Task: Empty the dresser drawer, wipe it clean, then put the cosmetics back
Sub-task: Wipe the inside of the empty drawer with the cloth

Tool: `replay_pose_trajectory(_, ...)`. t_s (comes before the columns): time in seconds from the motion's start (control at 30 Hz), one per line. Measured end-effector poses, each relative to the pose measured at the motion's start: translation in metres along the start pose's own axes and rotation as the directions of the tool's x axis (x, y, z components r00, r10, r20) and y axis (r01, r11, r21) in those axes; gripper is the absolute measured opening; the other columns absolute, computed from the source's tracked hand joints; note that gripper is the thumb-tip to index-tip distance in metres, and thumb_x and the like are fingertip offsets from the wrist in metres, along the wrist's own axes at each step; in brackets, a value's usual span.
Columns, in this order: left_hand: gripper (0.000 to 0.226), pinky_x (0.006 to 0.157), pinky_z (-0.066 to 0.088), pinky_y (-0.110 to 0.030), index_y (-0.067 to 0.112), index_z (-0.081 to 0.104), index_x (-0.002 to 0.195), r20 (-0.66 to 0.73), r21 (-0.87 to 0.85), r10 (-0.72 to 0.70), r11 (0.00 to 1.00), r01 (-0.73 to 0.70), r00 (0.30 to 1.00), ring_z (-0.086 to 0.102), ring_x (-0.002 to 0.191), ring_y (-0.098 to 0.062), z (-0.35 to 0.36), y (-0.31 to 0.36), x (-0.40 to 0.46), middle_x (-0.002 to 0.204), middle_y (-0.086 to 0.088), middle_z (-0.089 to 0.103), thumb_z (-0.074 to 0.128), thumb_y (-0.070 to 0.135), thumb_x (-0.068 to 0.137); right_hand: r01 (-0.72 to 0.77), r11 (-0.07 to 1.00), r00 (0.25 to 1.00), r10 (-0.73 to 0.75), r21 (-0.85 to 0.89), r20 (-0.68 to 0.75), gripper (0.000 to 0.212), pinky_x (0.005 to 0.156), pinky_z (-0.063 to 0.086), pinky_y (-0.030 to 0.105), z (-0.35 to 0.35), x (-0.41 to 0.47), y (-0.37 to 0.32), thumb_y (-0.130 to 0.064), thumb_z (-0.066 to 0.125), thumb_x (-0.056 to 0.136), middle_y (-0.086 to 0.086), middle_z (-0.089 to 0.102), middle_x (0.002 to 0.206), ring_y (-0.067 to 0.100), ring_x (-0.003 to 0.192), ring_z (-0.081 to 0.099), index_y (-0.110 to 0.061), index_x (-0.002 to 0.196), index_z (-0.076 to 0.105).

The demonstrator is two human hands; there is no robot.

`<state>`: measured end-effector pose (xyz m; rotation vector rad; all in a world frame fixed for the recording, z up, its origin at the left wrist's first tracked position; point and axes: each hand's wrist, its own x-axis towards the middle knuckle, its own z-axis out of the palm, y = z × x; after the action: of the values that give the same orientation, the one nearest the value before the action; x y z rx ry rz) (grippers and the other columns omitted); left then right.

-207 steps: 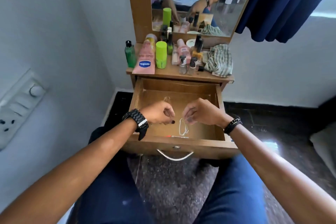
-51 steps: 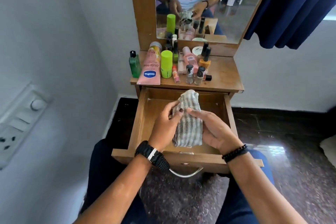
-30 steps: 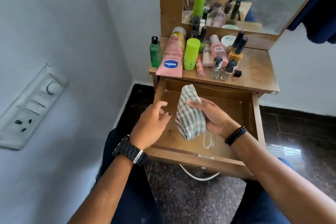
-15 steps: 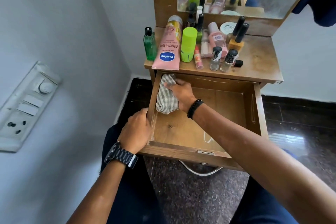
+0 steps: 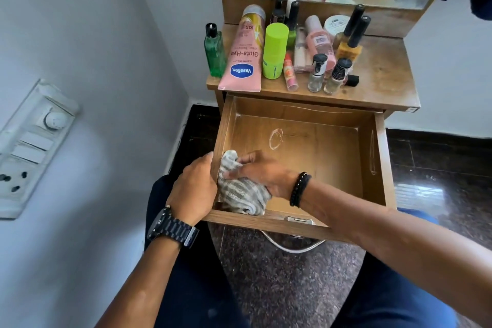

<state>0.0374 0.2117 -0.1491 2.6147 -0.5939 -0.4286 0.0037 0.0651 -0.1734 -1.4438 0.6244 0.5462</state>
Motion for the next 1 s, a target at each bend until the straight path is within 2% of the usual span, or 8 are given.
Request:
replay_pose_trajectory(0.1, 0.048, 0.081, 0.053, -0.037, 0.015, 0.040, 0.137, 0.006, -0.015, 0.015, 1.000, -0.015, 1.000, 0.061, 0.101, -0.027, -0.002, 0.001, -0.002, 0.125, -0.009, 0.057, 0.036, 0.001, 0.091, 0.037, 0.992, 0.994, -0.025, 0.123, -0.103, 0.023, 0.061, 0.058, 0.028, -0.015, 0.015, -0.023, -0.011, 0.065, 0.086, 0.010, 0.070, 0.094, 0.022, 0.077, 0.067, -0.002, 0.107, 0.063)
replay_pose_trajectory(0.23, 0.045, 0.081, 0.053, -0.036, 0.013, 0.041, 0.137, 0.012, -0.027, 0.016, 0.999, -0.016, 1.000, 0.061, 0.099, -0.026, -0.005, 0.006, -0.004, 0.126, -0.010, 0.057, 0.040, 0.006, 0.093, 0.126, 0.954, 0.938, -0.025, 0.273, -0.347, 0.036, 0.088, 0.056, 0.041, -0.030, 0.050, -0.059, -0.015, 0.073, 0.081, 0.011, 0.070, 0.107, 0.026, 0.097, 0.068, -0.008, 0.114, 0.062)
replay_pose_trajectory(0.33, 0.047, 0.083, 0.054, -0.037, 0.015, 0.040, 0.138, 0.017, -0.035, 0.027, 0.999, -0.027, 0.999, 0.062, 0.099, -0.025, -0.004, 0.002, -0.002, 0.126, -0.008, 0.057, 0.038, 0.003, 0.092, 0.155, 0.953, 0.924, -0.047, 0.259, -0.380, 0.025, 0.089, 0.055, 0.044, -0.027, 0.055, -0.060, -0.014, 0.076, 0.078, 0.012, 0.071, 0.105, 0.027, 0.098, 0.068, -0.010, 0.101, 0.067)
replay_pose_trajectory(0.43, 0.047, 0.087, 0.053, -0.039, 0.014, 0.041, 0.137, 0.016, -0.053, 0.043, 0.998, -0.042, 0.999, 0.061, 0.103, -0.026, -0.002, 0.001, -0.003, 0.126, -0.008, 0.057, 0.038, 0.003, 0.091, 0.146, 0.984, 0.957, -0.113, 0.106, -0.269, 0.014, 0.076, 0.059, 0.033, -0.023, 0.033, -0.039, -0.010, 0.072, 0.082, 0.010, 0.072, 0.099, 0.022, 0.087, 0.069, -0.008, 0.095, 0.069)
replay_pose_trajectory(0.57, 0.051, 0.097, 0.047, -0.041, 0.012, 0.039, 0.139, 0.014, -0.054, 0.007, 0.999, -0.006, 1.000, 0.053, 0.119, -0.029, 0.000, -0.003, -0.002, 0.135, -0.011, 0.052, 0.036, -0.002, 0.089, -0.038, 0.980, 0.994, 0.057, -0.197, 0.092, 0.047, 0.055, 0.054, 0.021, -0.005, 0.001, -0.006, -0.019, 0.078, 0.075, 0.007, 0.068, 0.093, 0.016, 0.070, 0.066, -0.003, 0.114, 0.058)
replay_pose_trajectory(0.7, 0.056, 0.099, 0.046, -0.040, 0.012, 0.036, 0.142, 0.013, -0.051, -0.024, 0.998, 0.025, 1.000, 0.052, 0.120, -0.028, 0.001, -0.008, -0.004, 0.138, -0.011, 0.049, 0.037, -0.004, 0.089, -0.067, 0.962, 0.981, 0.112, -0.265, 0.159, 0.046, 0.051, 0.056, 0.022, -0.002, 0.001, -0.007, -0.016, 0.076, 0.078, 0.009, 0.068, 0.087, 0.016, 0.061, 0.065, 0.004, 0.116, 0.059)
replay_pose_trajectory(0.9, 0.057, 0.083, 0.054, -0.040, 0.017, 0.037, 0.142, 0.012, -0.071, 0.005, 0.997, -0.004, 1.000, 0.062, 0.099, -0.024, 0.002, -0.012, -0.002, 0.130, -0.006, 0.055, 0.038, -0.004, 0.088, 0.055, 0.994, 0.989, -0.041, 0.098, -0.143, 0.011, 0.077, 0.057, 0.034, -0.021, 0.025, -0.034, -0.008, 0.065, 0.086, 0.011, 0.067, 0.090, 0.021, 0.077, 0.064, -0.004, 0.094, 0.059)
replay_pose_trajectory(1.0, 0.055, 0.083, 0.054, -0.039, 0.016, 0.037, 0.142, 0.006, -0.064, 0.005, 0.998, -0.004, 1.000, 0.062, 0.099, -0.023, 0.003, -0.013, -0.002, 0.131, -0.005, 0.055, 0.037, -0.003, 0.089, 0.161, 0.982, 0.918, -0.112, 0.099, -0.380, 0.028, 0.071, 0.053, 0.030, -0.026, 0.051, -0.054, -0.016, 0.072, 0.082, 0.007, 0.068, 0.093, 0.017, 0.075, 0.062, -0.006, 0.107, 0.064)
